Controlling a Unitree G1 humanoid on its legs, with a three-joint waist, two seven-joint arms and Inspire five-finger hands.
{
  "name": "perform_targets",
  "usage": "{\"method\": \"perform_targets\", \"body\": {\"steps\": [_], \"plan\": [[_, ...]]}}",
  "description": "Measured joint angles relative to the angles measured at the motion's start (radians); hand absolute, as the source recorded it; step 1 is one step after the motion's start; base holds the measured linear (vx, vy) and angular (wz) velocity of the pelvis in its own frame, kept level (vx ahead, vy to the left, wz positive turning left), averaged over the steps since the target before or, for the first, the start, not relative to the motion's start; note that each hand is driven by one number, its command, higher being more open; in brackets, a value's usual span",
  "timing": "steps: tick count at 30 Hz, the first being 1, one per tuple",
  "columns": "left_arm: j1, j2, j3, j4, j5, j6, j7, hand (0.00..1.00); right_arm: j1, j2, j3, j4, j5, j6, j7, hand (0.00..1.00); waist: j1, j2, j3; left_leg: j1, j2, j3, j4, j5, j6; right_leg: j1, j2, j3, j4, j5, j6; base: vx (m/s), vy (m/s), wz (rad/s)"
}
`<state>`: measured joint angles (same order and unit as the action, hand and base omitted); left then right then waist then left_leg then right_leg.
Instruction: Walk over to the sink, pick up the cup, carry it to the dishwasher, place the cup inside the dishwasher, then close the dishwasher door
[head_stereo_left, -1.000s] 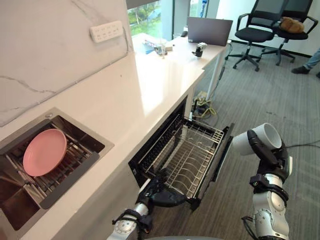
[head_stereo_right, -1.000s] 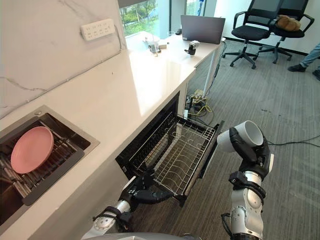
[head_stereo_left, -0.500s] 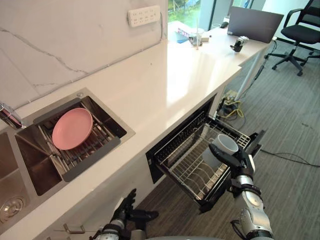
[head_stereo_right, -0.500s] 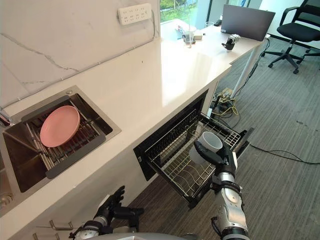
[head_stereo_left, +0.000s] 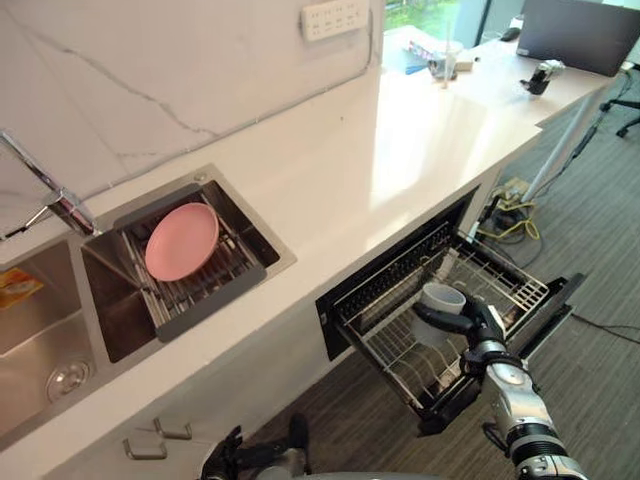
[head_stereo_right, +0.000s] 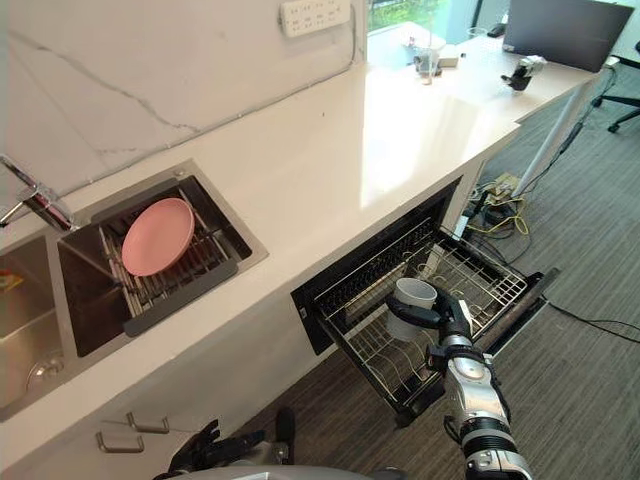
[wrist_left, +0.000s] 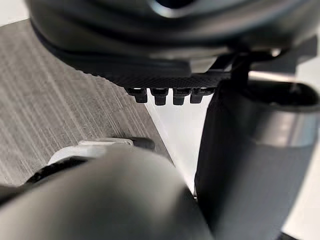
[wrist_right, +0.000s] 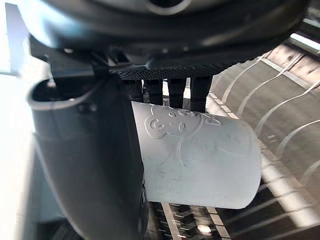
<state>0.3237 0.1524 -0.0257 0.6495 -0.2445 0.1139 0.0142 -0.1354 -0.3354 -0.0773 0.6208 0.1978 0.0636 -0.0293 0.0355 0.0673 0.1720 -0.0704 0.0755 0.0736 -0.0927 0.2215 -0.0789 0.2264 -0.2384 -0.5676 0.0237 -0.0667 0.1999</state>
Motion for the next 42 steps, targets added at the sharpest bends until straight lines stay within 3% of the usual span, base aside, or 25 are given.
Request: {"method": "perform_targets", "body": {"steps": [6,11,13,14,22,29,36,42], "plan": [[-0.035,-0.012,0.030,0.034,-0.040,-0.005,-0.019,1.00,-0.042,0.017,0.028,0.125,-0.018,0.046,0.025,0.00,0.028,-0.001,0.033,-0.042,-0.025,-0.055,0.006,0.016,0.009,0.000,-0.010,-0.059,0.009,-0.009,0.011,0.01,-0.015,0.29],[-0.106,-0.012,0.047,0.035,-0.100,-0.005,-0.050,1.00,-0.211,-0.004,0.026,0.242,-0.027,0.047,0.000,0.00,0.060,0.014,0.143,-0.117,-0.029,-0.099,0.050,0.019,0.010,-0.041,-0.015,-0.097,0.053,-0.021,0.010,-0.05,0.017,0.29],[-0.152,-0.012,0.056,0.036,-0.133,-0.006,-0.062,1.00,-0.314,-0.029,0.027,0.276,-0.027,0.047,-0.007,0.00,0.089,0.019,0.207,-0.153,-0.028,-0.114,0.060,0.022,0.013,-0.094,-0.032,-0.099,0.129,-0.052,0.005,-0.11,0.042,0.17],[-0.170,-0.011,0.060,0.037,-0.142,-0.006,-0.063,1.00,-0.354,-0.037,0.029,0.288,-0.027,0.048,-0.011,1.00,0.102,0.020,0.230,-0.163,-0.030,-0.119,0.060,0.027,0.014,-0.110,-0.040,-0.101,0.156,-0.064,0.005,-0.10,0.026,0.15],[-0.202,0.008,0.076,0.074,-0.168,-0.006,-0.062,1.00,-0.435,-0.070,0.068,0.314,-0.039,0.053,-0.018,1.00,0.137,0.008,0.257,-0.180,-0.054,-0.150,0.058,0.038,0.024,-0.123,-0.065,-0.119,0.206,-0.098,0.005,-0.04,-0.004,0.15],[-0.202,0.019,0.077,0.074,-0.168,-0.006,-0.055,1.00,-0.427,-0.067,0.068,0.286,-0.078,0.053,-0.063,1.00,0.138,-0.005,0.264,-0.161,-0.048,-0.144,0.024,0.054,0.021,-0.123,-0.061,-0.110,0.204,-0.101,0.005,-0.05,-0.017,-0.03],[-0.202,0.027,0.091,0.074,-0.168,0.029,-0.021,1.00,-0.281,-0.049,0.063,0.061,-0.146,0.048,-0.099,1.00,0.125,-0.024,0.260,-0.118,-0.034,-0.104,0.024,0.051,0.017,-0.107,-0.058,-0.058,0.195,-0.098,0.008,-0.04,-0.014,-0.17],[-0.159,0.038,0.140,0.103,-0.168,0.063,0.012,1.00,-0.070,0.024,-0.021,-0.187,-0.152,0.034,-0.122,1.00,0.081,-0.070,0.193,-0.068,0.003,-0.039,0.017,0.042,0.009,-0.105,-0.036,0.015,0.174,-0.086,-0.004,-0.07,-0.016,-0.36]]}}
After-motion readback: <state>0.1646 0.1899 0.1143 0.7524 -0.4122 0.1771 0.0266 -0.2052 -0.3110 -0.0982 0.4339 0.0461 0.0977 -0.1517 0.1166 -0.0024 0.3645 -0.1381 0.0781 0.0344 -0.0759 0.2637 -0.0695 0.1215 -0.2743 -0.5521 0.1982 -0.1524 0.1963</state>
